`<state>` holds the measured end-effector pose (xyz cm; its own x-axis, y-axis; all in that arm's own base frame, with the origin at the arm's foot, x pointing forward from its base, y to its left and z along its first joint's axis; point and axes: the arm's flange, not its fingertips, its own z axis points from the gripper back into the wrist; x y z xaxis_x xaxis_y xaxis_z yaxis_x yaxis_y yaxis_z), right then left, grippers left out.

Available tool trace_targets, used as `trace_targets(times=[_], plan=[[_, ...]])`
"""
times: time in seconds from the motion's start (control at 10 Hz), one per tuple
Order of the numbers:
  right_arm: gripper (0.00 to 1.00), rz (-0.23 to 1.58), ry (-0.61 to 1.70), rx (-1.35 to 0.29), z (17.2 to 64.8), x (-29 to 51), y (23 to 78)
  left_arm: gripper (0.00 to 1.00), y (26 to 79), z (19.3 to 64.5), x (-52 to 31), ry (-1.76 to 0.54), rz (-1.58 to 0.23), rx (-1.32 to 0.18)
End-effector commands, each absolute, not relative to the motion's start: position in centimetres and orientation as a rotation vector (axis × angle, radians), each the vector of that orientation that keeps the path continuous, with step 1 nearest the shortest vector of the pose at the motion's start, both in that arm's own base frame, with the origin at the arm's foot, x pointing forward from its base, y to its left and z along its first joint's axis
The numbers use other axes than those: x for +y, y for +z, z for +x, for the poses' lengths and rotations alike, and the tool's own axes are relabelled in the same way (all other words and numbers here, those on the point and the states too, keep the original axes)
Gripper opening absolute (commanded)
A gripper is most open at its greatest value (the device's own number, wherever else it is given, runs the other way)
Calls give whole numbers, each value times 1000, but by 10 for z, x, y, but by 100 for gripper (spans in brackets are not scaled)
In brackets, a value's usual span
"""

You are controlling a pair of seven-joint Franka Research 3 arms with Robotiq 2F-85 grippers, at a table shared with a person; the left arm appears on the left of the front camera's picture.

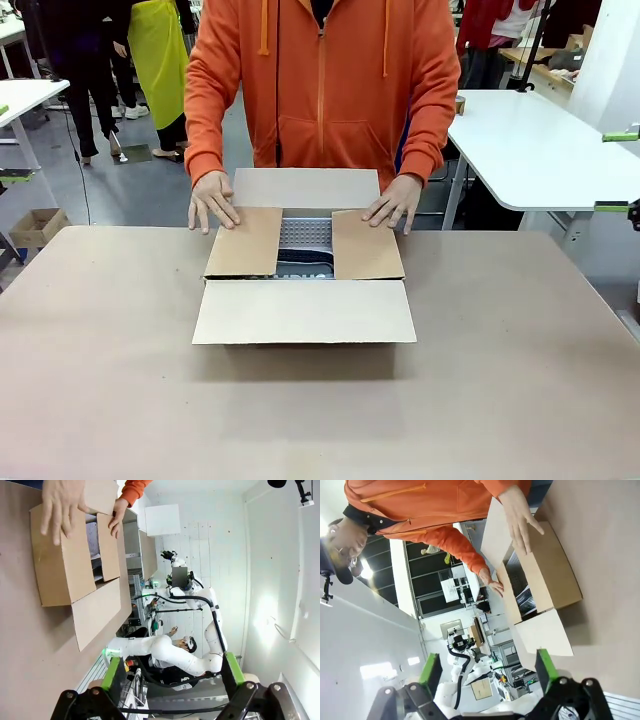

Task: Pack the gift set into the box.
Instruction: Press and hold the closed box until the human finishes sealing it.

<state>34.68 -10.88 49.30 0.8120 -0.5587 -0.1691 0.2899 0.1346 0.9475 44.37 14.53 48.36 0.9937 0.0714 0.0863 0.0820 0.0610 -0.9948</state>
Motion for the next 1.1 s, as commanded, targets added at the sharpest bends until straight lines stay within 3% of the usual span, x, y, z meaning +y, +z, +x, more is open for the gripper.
trace_targets(times=[0.0, 1.0], plan=[[100, 1327, -617, -266, 349, -107, 493, 100, 483, 441, 144, -17, -1507, -139], [100, 1327, -617, -266, 349, -107, 493, 100, 483, 441, 144, -17, -1507, -139]])
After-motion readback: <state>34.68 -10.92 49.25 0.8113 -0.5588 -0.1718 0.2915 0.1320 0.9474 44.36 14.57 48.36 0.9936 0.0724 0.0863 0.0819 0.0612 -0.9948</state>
